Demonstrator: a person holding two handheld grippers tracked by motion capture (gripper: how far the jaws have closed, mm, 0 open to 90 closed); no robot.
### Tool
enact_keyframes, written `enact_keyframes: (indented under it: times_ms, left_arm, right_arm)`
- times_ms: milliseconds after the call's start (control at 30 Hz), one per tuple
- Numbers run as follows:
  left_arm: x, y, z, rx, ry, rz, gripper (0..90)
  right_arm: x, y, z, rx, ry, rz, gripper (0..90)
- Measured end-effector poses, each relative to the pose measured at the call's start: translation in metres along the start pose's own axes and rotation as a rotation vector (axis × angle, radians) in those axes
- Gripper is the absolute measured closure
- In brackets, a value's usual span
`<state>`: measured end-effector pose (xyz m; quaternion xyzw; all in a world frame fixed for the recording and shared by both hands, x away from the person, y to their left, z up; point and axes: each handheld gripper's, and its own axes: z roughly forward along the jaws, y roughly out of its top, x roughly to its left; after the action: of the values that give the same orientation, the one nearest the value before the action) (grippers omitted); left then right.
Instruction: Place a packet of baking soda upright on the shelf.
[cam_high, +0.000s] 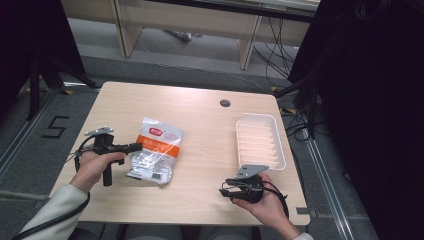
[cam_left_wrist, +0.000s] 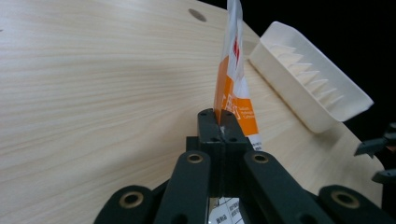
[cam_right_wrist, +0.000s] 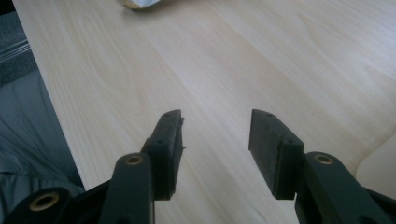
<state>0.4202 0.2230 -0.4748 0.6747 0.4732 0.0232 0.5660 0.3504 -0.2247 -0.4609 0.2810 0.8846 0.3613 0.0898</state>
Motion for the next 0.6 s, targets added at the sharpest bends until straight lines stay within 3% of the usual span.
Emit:
enact_keyframes:
  times_ms: [133,200,233,300,533,600]
  left_arm:
    - [-0.012,-0.004,-0.007,-0.019,-0.041,0.048,89.9]
    - [-0.017,-0.008,-0.01,-0.019,-0.068,0.071,89.9]
    - [-0.019,-0.01,-0.011,-0.02,-0.073,0.075,89.8]
    - [-0.023,-0.014,-0.013,-0.019,-0.092,0.091,89.9]
    - [-0.036,-0.015,-0.013,-0.028,-0.131,0.143,89.9]
    - [-0.043,-0.014,-0.012,-0.033,-0.151,0.161,89.8]
  right_arm:
    - [-0.002,0.007,-0.004,-0.015,-0.004,-0.015,55.0]
    - [-0.003,0.013,-0.007,-0.022,-0.031,-0.033,55.4]
    - [-0.005,0.017,-0.01,-0.002,-0.029,-0.05,55.5]
    - [-0.008,0.027,-0.013,-0.03,-0.052,-0.085,55.2]
    - [-0.017,0.068,-0.03,-0.046,-0.085,-0.167,53.4]
    - [-0.019,0.08,-0.03,-0.059,-0.09,-0.214,51.8]
